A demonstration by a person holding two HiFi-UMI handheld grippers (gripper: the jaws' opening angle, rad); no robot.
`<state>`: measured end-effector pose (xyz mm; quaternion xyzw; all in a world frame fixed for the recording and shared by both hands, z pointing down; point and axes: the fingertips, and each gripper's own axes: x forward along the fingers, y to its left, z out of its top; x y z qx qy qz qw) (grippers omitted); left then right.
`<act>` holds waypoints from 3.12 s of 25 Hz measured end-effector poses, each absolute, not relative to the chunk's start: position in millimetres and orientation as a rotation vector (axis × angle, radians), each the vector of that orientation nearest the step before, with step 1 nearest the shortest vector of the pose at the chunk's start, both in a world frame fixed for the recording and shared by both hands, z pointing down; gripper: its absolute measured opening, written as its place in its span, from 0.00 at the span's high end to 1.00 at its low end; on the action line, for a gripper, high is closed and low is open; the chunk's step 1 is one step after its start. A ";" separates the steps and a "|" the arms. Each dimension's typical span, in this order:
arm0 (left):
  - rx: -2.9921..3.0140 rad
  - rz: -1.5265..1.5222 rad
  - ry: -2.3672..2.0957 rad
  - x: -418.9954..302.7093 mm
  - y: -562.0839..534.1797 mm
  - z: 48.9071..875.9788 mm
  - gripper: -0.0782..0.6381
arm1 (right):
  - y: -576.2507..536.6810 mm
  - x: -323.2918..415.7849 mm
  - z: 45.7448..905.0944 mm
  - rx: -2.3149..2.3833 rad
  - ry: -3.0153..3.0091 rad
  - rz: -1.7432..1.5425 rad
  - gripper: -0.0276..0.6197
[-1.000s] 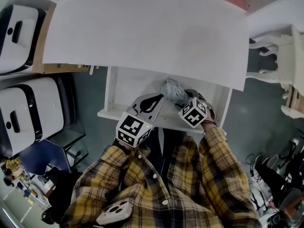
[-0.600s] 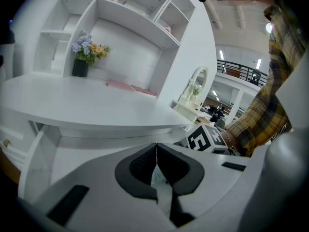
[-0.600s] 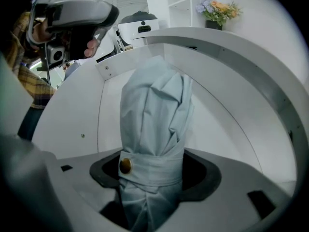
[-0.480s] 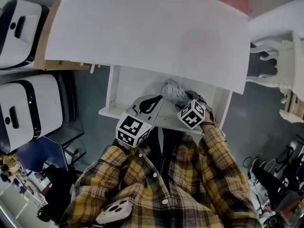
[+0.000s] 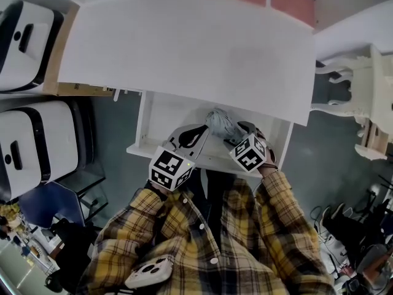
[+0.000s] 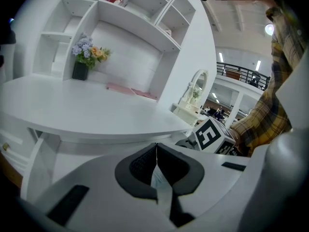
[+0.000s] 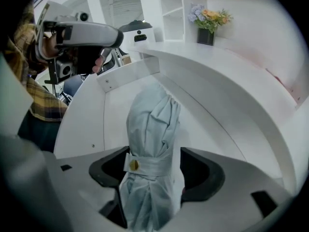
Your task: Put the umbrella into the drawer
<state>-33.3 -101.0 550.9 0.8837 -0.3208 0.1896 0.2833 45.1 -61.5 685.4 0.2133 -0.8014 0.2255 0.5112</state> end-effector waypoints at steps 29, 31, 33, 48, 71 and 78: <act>2.542 0.322 -0.939 -22.2 -139.7 445.8 0.86 | -120.9 27.6 479.0 1.032 -2.373 0.626 0.54; 2.559 0.285 -0.945 -23.2 -142.5 430.0 0.86 | -126.8 27.2 451.9 1.076 -2.430 0.620 0.57; 2.581 0.247 -0.943 -22.0 -144.5 413.2 0.86 | -130.9 26.4 423.6 1.108 -2.492 0.609 0.59; 2.786 0.018 -0.772 9.9 -121.1 298.3 0.86 | -117.9 44.0 269.9 1.302 -2.764 0.360 0.78; 2.850 -0.074 -0.685 15.9 -113.8 257.8 0.86 | -115.6 55.6 255.9 1.327 -2.842 0.422 0.93; 2.858 -0.067 -0.682 14.7 -119.1 255.6 0.86 | -120.2 50.0 257.3 1.278 -2.848 0.414 0.93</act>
